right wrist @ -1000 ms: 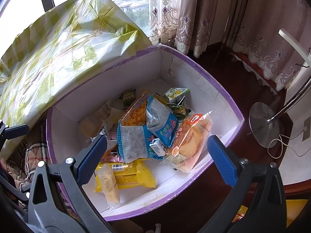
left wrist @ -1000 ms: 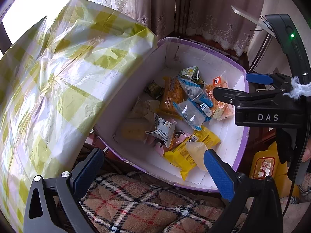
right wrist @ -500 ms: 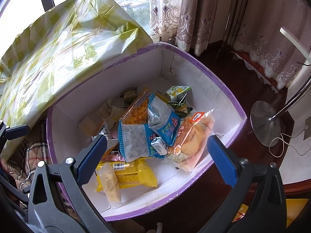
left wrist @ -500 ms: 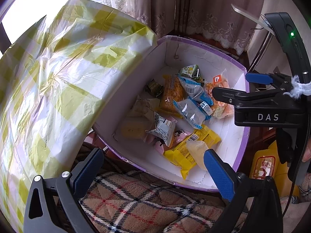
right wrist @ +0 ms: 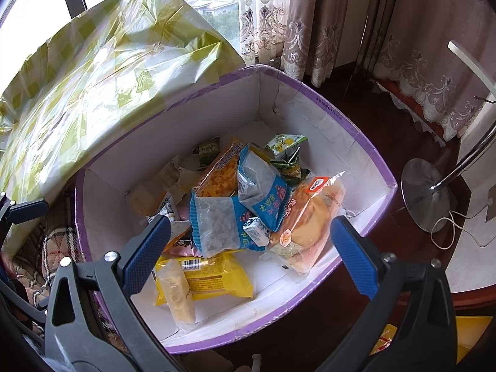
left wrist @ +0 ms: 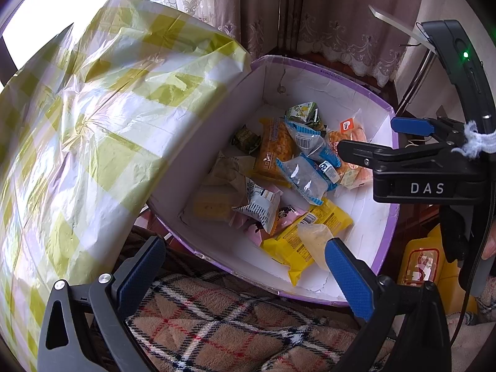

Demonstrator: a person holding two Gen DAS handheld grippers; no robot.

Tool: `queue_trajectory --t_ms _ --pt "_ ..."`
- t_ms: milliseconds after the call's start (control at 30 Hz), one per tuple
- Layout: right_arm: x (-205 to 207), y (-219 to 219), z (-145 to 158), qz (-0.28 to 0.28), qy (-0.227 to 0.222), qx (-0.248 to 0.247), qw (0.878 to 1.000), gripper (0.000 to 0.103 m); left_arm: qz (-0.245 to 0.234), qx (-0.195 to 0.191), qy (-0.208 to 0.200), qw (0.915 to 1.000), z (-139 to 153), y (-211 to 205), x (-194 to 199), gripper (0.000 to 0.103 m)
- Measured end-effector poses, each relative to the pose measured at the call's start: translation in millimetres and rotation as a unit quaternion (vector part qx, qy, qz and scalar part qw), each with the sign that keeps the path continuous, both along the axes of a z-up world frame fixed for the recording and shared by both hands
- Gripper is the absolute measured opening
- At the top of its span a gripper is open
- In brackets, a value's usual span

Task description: Organize snacks

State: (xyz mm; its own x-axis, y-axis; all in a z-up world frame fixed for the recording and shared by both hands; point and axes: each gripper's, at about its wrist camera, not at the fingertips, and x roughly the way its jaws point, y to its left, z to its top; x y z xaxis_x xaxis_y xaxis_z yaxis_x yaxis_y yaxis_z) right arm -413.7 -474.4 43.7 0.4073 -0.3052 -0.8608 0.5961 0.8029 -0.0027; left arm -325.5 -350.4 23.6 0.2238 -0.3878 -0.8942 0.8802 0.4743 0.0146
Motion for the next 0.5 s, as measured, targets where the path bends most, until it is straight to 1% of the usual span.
queue_trajectory --t_ms 400,500 --pt "0.9 -0.6 -1.4 -0.001 0.0 0.004 1.0 0.103 -0.007 0.001 0.01 0.9999 -0.7 5.0 1.5 0.103" --pt "0.9 -1.0 -1.3 -0.002 0.002 0.005 1.0 0.103 -0.009 -0.002 0.005 0.9999 1.7 6.3 -0.2 0.103"
